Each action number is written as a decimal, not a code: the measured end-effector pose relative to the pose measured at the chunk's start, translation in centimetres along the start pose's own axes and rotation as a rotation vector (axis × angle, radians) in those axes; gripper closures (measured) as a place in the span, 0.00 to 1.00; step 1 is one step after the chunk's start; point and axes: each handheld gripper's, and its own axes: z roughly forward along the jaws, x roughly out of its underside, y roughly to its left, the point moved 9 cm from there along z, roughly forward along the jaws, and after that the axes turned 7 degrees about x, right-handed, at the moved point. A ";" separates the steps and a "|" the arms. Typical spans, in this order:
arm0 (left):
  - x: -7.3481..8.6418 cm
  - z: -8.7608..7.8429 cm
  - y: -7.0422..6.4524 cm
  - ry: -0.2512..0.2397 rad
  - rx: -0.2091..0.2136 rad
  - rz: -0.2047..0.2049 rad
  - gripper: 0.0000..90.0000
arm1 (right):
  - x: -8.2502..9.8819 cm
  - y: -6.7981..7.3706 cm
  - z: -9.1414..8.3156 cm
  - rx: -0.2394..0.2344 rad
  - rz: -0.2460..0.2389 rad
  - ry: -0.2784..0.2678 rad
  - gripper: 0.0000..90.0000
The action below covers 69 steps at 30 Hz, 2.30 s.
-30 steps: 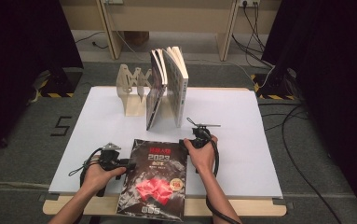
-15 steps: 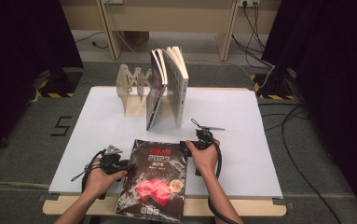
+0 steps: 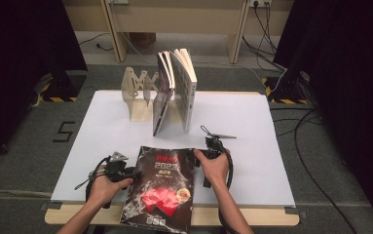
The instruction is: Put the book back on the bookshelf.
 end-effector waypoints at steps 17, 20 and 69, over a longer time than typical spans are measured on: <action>-0.2 -0.5 0.1 -0.026 0.035 -0.018 0.62 | -0.4 3.4 -3.3 -0.080 -0.138 -0.002 0.97; -1.3 -1.6 0.4 -0.083 0.026 -0.017 0.61 | -0.7 4.5 -4.3 -0.101 -0.155 -0.040 0.97; -7.5 -8.2 1.0 -0.351 0.061 -0.047 0.45 | -6.8 18.4 -7.4 -0.128 -0.365 -0.443 0.97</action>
